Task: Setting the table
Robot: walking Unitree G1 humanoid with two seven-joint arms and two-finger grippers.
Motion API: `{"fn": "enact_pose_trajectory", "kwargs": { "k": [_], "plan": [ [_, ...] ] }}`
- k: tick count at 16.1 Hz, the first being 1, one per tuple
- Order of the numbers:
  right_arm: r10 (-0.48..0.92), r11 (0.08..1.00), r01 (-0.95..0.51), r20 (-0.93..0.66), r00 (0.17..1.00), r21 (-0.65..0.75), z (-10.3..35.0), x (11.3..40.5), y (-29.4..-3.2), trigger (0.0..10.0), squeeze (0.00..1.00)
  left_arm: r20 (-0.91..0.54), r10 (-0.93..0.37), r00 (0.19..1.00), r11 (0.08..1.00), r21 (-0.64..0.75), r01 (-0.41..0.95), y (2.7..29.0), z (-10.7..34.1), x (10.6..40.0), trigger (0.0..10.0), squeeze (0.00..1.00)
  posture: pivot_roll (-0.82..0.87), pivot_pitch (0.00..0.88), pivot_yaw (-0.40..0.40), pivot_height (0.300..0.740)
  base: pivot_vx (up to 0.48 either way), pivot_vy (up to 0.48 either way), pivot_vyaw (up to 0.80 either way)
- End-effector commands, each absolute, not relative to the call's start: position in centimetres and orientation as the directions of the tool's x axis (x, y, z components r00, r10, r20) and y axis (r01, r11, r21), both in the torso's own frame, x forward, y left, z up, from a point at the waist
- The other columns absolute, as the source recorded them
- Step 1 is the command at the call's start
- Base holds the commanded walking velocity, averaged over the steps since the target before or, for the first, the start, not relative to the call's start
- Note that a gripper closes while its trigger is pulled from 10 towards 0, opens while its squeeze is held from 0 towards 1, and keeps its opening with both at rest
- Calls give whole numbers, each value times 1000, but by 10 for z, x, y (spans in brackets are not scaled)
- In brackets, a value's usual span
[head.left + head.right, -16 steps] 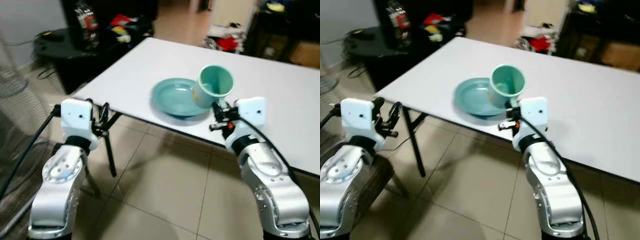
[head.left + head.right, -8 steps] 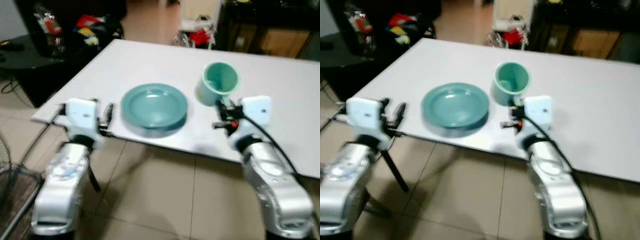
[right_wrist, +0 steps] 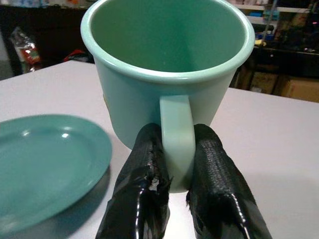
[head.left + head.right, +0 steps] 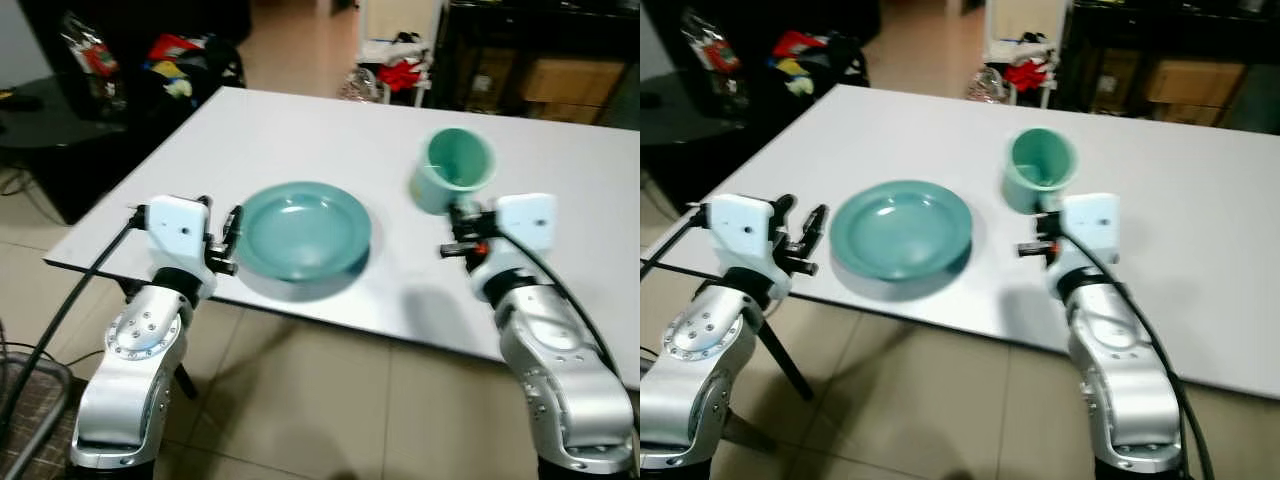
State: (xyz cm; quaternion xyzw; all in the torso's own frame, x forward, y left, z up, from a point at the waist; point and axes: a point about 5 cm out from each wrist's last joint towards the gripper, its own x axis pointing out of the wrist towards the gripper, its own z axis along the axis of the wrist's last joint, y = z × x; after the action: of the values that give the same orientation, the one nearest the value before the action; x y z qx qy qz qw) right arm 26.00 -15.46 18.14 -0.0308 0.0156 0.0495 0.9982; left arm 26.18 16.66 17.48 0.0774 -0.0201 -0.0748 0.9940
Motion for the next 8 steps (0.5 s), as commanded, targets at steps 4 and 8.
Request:
{"fn": "enact_pose_trajectory", "kwargs": {
  "k": [4, 8],
  "plan": [
    [143, 988, -144, -18, 990, -50, 185, 262, -143, 10000, 0, 35, -136, 990, 977, 173, 128, 174, 177, 262, 10000, 0, -50, 0, 23, 740, 284, 0, 0],
    [149, 987, -153, -68, 986, -55, 180, 268, -142, 10000, 0, 36, -144, 989, 976, 171, 136, 173, 178, 262, 10000, 0, -49, 0, 22, 740, 282, 0, 0]
  ]
}}
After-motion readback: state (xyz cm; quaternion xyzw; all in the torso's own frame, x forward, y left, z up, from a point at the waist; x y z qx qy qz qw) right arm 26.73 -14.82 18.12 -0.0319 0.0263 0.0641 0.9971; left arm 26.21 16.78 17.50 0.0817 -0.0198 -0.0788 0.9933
